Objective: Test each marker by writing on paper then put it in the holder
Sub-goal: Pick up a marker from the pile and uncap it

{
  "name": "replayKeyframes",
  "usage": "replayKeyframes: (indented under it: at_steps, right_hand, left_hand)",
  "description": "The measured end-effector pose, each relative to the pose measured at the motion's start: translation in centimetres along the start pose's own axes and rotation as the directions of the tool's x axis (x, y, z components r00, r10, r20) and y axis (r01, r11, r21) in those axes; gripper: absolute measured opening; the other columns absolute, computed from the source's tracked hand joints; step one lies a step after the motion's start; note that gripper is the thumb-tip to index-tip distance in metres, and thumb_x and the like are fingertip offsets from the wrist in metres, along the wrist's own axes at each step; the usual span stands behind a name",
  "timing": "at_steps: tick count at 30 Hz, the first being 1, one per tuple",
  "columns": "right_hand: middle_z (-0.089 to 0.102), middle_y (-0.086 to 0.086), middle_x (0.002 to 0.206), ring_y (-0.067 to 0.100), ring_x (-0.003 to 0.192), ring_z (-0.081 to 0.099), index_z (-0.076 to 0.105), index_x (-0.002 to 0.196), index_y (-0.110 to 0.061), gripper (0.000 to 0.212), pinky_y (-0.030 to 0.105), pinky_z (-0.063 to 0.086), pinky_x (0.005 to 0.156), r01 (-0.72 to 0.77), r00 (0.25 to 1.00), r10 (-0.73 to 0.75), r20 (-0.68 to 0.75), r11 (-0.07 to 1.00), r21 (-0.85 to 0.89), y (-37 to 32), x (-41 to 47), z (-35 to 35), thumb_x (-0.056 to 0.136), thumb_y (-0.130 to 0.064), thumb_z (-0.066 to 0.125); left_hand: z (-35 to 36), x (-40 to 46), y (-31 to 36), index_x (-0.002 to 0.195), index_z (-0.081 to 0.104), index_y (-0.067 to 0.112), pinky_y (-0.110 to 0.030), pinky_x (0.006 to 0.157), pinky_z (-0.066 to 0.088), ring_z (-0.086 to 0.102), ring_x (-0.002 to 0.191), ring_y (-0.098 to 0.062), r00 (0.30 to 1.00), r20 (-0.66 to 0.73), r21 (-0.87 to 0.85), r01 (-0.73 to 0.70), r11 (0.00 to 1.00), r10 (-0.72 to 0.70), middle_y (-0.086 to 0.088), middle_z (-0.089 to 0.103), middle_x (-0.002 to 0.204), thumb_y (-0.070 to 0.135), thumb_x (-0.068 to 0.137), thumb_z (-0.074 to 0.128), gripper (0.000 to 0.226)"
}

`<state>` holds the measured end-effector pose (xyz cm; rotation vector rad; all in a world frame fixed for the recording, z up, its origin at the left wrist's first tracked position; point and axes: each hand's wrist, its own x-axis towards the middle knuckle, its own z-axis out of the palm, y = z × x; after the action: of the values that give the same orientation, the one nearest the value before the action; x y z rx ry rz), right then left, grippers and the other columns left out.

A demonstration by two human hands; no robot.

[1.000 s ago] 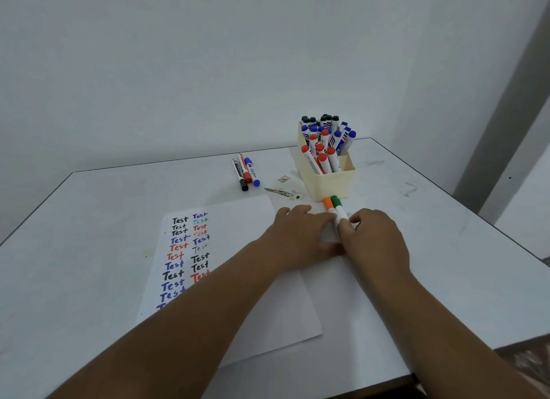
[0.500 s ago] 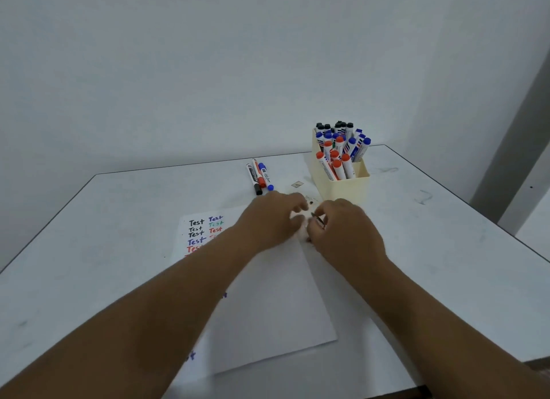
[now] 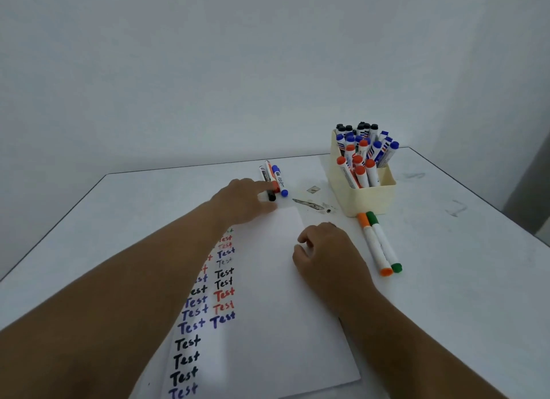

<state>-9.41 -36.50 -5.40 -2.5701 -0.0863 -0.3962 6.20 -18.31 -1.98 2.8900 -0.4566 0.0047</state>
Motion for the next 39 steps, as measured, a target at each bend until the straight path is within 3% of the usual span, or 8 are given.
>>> replayKeyframes:
  at_steps: [5,8,11,20,26,30,34,39]
  right_hand:
    - [0.052,-0.009,0.092,0.008,0.088,0.049,0.065,0.110,-0.020,0.021,0.020,0.036,0.076,-0.020,0.999,0.021,-0.032,0.999,0.040,0.7,0.4,0.1,0.096,-0.034,0.056]
    - [0.053,-0.009,0.090,0.007,0.085,0.050,0.065,0.107,-0.020,0.018,0.017,0.036,0.070,-0.030,0.999,0.031,-0.018,0.997,0.072,0.9,0.6,0.2,0.095,-0.032,0.059]
    - [0.052,-0.009,0.086,0.007,0.081,0.049,0.065,0.104,-0.020,0.015,0.011,0.032,0.065,-0.030,0.999,0.032,-0.019,0.995,0.096,1.0,0.7,0.1,0.094,-0.030,0.060]
    - [0.051,-0.014,0.080,0.003,0.073,0.049,0.066,0.099,-0.019,0.010,0.012,0.034,0.065,-0.030,0.998,0.037,-0.051,0.990,0.140,1.0,0.2,-0.1,0.092,-0.025,0.064]
    - [0.060,-0.014,0.089,0.008,0.075,0.057,0.059,0.130,-0.025,0.038,0.020,0.051,0.070,0.010,0.996,0.019,-0.092,0.951,0.309,-1.5,0.0,-1.3,0.093,-0.035,0.068]
    - [0.070,0.004,0.086,0.016,0.069,0.067,0.041,0.149,-0.024,0.068,0.033,0.062,0.069,-0.199,0.979,0.118,0.164,0.699,0.687,-4.1,-0.4,-2.0,0.090,-0.042,0.071]
    - [0.071,0.012,0.080,0.020,0.067,0.062,0.067,0.118,-0.007,0.032,0.029,0.057,0.062,-0.328,0.943,0.144,0.299,0.270,0.905,-6.2,-1.4,-2.6,0.091,-0.024,0.068]
    - [0.073,0.017,0.080,0.022,0.064,0.066,0.071,0.101,-0.005,0.031,0.028,0.059,0.059,-0.297,0.955,0.108,0.278,0.270,0.916,-7.8,-2.2,-2.0,0.079,-0.028,0.070]
  left_hand:
    - [0.7,0.3,1.5,0.088,0.052,0.024,-0.036,0.076,0.051,0.056,0.081,-0.019,0.970,-0.212,0.054,0.137,0.989,-0.123,0.005,0.060,0.082,0.075,0.081,0.048,0.052]
    - [0.8,0.3,1.5,0.098,0.050,0.019,-0.039,0.079,0.052,0.058,0.087,-0.026,0.957,-0.248,0.081,0.175,0.981,-0.151,-0.002,0.061,0.091,0.043,0.090,0.055,0.026]
    - [0.8,-0.1,0.3,0.103,0.050,0.017,-0.036,0.071,0.049,0.058,0.086,-0.027,0.946,-0.243,-0.107,0.194,0.975,-0.215,-0.004,0.059,0.091,0.020,0.088,0.054,0.015]
    - [-1.9,-4.1,-3.7,0.132,0.051,0.022,-0.028,0.065,0.046,0.060,0.081,-0.011,0.872,-0.273,-0.543,0.209,0.813,-0.406,0.002,0.063,0.094,0.025,0.092,0.065,0.042]
    - [-3.4,-11.0,-3.4,0.134,0.055,0.033,-0.032,0.080,0.055,0.067,0.087,-0.015,0.957,-0.228,-0.658,-0.016,0.753,-0.179,0.009,0.070,0.096,0.020,0.094,0.068,0.044]
    - [-3.4,-15.2,-2.1,0.126,0.061,0.040,-0.030,0.082,0.056,0.066,0.087,-0.017,0.981,-0.192,-0.676,-0.114,0.728,-0.025,0.009,0.071,0.099,0.015,0.093,0.069,0.042]
    - [-3.0,-18.0,-1.6,0.122,0.062,0.041,-0.017,0.081,0.050,0.062,0.093,-0.006,0.971,-0.213,-0.484,-0.199,0.852,0.106,0.016,0.066,0.098,0.017,0.096,0.064,0.036]
    - [-2.9,-19.2,-1.5,0.096,0.052,0.043,-0.028,0.073,0.040,0.048,0.087,-0.006,0.945,-0.198,-0.193,-0.299,0.935,0.261,0.017,0.052,0.084,0.040,0.104,0.043,0.012]
